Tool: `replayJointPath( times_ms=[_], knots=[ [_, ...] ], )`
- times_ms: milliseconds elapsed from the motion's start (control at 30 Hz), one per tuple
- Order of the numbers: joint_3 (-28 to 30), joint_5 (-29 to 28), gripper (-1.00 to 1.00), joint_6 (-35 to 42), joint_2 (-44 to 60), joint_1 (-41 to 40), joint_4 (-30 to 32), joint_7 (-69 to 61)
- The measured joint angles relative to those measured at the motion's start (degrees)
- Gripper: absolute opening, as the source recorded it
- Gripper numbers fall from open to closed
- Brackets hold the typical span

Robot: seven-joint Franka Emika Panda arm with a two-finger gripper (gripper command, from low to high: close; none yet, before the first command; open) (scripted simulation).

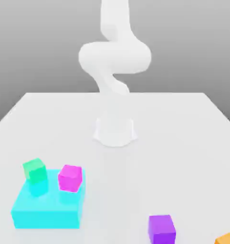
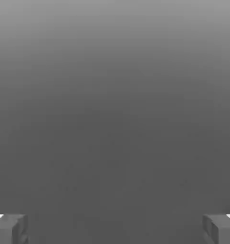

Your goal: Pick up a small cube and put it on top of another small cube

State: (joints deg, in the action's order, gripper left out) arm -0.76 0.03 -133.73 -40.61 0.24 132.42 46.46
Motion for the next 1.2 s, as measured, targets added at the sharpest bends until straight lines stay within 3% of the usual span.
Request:
replayJointPath(
  times_ms=[633, 1033, 1067, 1200],
  knots=[
    [-6.17, -2.53, 0.00, -14.80, 39.82, 2.62, 4.87, 6.74],
    [-4.41, -6.67, 0.00, -27.81, 64.80, 6.83, 5.08, 11.76],
    [-4.12, -6.94, -1.00, -28.73, 65.95, 7.07, 4.87, 11.96],
    [-4.13, -6.98, -1.00, -28.76, 65.95, 7.05, 4.87, 12.01]
  ],
)
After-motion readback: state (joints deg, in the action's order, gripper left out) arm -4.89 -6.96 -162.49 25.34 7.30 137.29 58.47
